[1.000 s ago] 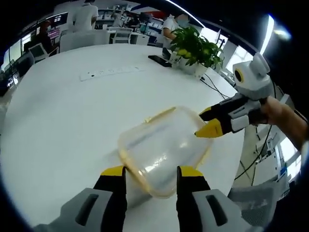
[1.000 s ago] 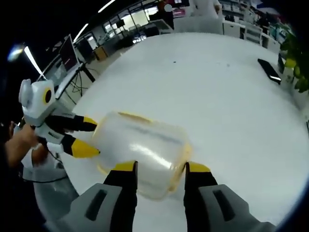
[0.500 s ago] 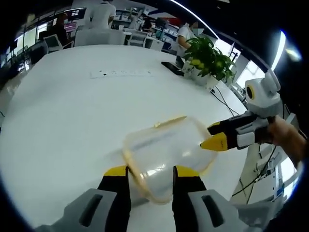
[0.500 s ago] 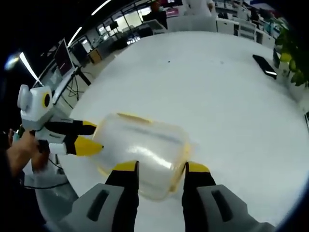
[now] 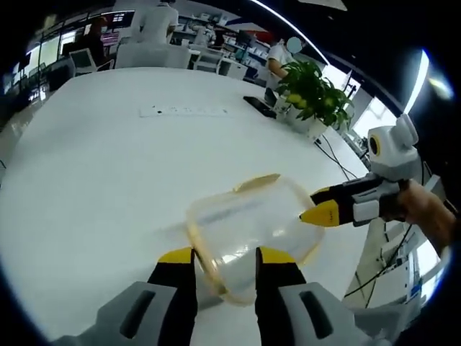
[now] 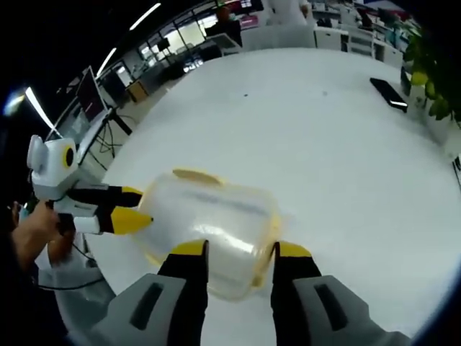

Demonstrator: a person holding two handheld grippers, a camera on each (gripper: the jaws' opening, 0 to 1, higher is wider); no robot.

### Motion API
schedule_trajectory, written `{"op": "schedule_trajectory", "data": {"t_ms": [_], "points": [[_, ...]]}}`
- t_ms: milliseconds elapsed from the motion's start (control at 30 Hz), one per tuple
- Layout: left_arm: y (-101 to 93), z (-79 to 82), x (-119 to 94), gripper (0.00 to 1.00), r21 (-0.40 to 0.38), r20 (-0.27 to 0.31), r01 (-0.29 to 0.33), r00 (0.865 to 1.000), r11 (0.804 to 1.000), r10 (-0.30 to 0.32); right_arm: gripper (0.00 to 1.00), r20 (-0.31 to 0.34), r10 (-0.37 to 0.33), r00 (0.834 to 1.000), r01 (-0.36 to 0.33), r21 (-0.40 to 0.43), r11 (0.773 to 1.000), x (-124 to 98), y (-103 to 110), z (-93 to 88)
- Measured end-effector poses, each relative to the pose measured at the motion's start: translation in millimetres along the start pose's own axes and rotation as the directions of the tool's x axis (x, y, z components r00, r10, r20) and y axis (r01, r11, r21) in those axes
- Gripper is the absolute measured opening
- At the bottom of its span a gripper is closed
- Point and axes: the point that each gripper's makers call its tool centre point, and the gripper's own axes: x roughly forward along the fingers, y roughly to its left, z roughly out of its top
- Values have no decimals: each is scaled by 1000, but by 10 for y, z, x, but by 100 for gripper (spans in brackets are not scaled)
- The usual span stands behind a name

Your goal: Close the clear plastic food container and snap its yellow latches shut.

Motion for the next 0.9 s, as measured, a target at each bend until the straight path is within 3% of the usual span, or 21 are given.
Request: {"op": "schedule_trajectory", "data": {"t_ms": [400, 900], "points": [[35, -11, -28, 24, 9, -7, 17, 1000, 1000, -17, 31, 15, -11, 1000, 10, 18, 1000, -9, 34, -37], [112, -145, -180, 24, 10, -9, 24, 1000, 1000, -24, 31, 20, -14, 1000, 13, 22, 1000, -11, 217, -136]]}}
